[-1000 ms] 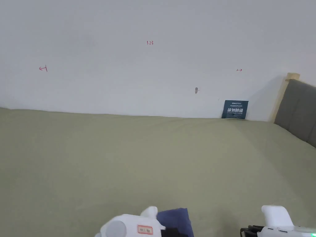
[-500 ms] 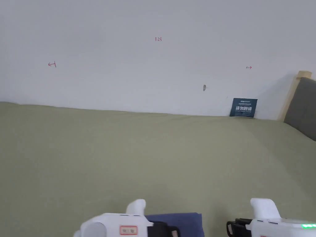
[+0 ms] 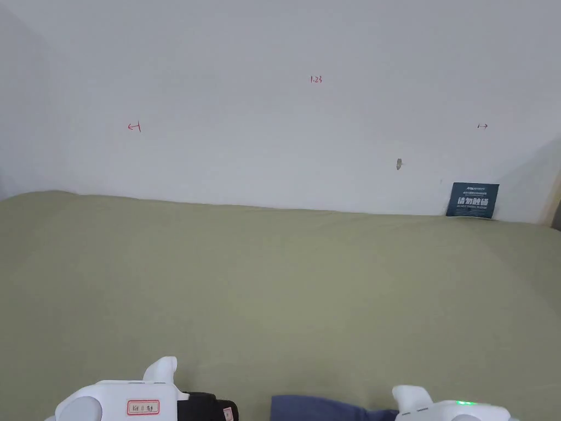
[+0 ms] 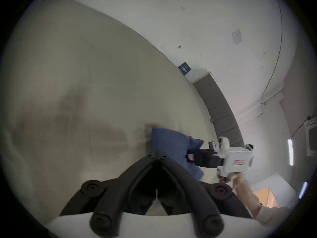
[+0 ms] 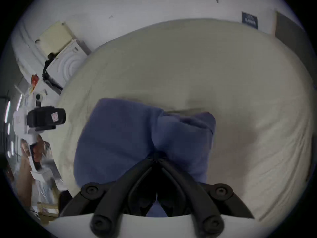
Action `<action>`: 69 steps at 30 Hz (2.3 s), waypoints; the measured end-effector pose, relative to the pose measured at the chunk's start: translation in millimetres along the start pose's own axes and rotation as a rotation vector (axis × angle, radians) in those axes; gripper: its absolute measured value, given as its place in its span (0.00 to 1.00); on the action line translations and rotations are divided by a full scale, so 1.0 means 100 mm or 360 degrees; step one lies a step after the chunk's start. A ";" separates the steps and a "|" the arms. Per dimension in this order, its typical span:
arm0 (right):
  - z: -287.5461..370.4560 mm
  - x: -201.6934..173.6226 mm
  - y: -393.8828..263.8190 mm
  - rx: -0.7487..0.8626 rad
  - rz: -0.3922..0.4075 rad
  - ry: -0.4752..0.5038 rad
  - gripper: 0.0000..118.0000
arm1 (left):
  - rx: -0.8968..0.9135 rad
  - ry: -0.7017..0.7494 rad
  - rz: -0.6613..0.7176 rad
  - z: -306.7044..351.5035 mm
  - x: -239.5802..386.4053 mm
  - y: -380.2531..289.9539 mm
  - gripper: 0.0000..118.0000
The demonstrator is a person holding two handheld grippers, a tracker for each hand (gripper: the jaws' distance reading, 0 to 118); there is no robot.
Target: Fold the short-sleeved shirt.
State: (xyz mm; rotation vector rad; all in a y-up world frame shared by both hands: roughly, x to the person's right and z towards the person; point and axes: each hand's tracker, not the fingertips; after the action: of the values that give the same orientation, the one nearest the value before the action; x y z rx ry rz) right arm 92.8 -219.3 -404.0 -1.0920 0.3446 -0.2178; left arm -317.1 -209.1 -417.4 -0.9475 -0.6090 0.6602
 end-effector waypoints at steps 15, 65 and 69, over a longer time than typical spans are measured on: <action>0.12 0.00 -0.02 0.0072 0.0061 0.0045 0.00 | -0.0213 -0.0610 0.0372 -0.78 -0.23 -0.18 0.98; -1.18 -4.16 0.05 0.1331 0.0329 -0.0364 0.00 | -0.0136 0.0672 0.0106 3.34 -2.96 1.66 0.33; -1.13 -4.10 0.04 0.1294 0.0371 -0.0318 0.00 | -0.0127 0.0931 -0.0033 3.58 -2.68 1.71 0.93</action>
State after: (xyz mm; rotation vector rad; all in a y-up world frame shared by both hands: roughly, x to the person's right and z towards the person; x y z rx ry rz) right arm -329.3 -172.2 -387.2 -0.2619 0.1696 -0.0261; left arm -790.9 -146.4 -453.1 -1.1440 -0.1248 0.3136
